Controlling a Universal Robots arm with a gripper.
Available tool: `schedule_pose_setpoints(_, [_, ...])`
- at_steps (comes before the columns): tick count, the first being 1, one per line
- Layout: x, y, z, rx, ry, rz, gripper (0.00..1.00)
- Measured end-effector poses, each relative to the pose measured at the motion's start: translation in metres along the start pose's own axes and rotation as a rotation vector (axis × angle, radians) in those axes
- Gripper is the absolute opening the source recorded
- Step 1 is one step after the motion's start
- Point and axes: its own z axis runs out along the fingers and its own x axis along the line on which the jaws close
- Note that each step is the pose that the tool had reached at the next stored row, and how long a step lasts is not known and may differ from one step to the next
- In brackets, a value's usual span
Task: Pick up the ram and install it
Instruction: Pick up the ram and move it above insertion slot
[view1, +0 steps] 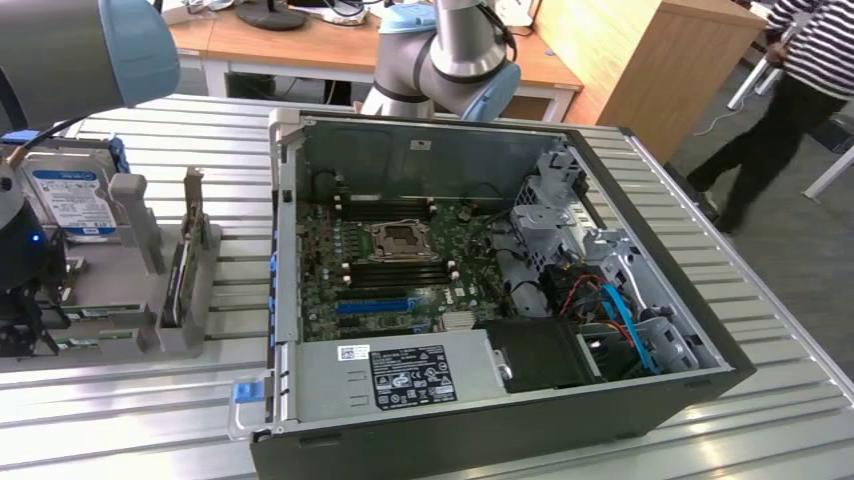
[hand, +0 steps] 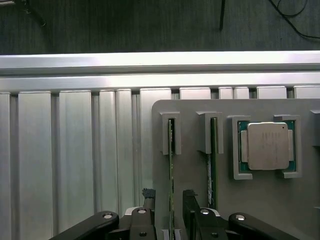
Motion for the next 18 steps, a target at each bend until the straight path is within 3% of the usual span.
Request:
schedule_pose_setpoints(13, [-0.001, -0.0182, 0.0002, -0.0009, 0.0013, -0.032, 0.36])
schedule_pose_setpoints(18, [-0.001, -0.0189, 0.0002, -0.0011, 0.0015, -0.033, 0.36])
